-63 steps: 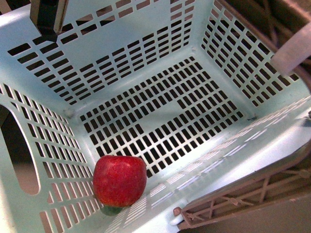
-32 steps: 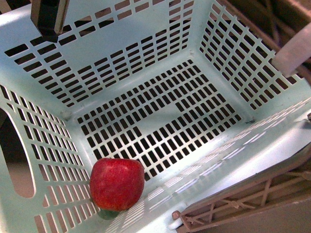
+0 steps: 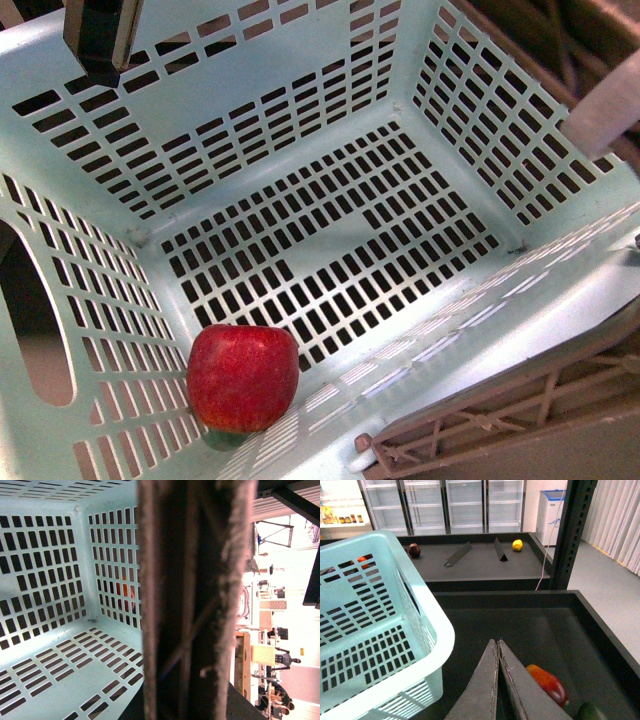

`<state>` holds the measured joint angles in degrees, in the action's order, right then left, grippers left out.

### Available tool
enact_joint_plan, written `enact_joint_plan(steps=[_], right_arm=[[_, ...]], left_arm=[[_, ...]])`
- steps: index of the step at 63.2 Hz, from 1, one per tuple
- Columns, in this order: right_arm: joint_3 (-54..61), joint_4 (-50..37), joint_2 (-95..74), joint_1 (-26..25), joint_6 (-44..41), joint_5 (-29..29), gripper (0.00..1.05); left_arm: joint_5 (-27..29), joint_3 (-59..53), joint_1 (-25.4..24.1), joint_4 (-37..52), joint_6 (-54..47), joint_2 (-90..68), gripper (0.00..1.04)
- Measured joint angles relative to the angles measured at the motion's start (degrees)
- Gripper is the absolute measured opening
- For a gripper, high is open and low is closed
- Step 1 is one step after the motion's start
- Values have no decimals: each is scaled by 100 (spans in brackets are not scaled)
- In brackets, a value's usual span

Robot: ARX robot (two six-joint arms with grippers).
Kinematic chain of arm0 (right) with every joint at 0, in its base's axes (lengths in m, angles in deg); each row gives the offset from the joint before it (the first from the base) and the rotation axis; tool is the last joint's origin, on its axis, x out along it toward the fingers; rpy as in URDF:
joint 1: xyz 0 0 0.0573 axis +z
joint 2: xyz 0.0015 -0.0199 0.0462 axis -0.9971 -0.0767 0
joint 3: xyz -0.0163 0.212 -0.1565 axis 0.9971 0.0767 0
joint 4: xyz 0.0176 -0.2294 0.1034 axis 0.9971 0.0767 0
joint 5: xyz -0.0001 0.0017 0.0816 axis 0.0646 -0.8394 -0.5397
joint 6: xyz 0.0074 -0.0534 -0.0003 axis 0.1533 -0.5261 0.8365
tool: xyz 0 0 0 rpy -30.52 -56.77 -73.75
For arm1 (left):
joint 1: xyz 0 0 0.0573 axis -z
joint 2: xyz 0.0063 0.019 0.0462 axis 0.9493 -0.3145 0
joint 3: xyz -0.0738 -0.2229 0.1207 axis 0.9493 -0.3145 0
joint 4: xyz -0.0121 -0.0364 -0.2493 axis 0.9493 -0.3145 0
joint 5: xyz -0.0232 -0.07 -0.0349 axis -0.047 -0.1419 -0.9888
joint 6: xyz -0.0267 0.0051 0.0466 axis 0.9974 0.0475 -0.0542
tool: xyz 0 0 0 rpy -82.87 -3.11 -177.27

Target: Pick apple with right arm and hold basket with left

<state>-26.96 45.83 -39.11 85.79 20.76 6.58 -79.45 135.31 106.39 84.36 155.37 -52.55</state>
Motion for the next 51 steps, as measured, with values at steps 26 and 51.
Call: enact_joint_plan(steps=[26,51], right_arm=[[0,98,236,0,-2,0,30],[0,98,236,0,-2,0,94]], left_arm=[[2,0,0,0,2,-4,6],[2,0,0,0,-2,-4,6]])
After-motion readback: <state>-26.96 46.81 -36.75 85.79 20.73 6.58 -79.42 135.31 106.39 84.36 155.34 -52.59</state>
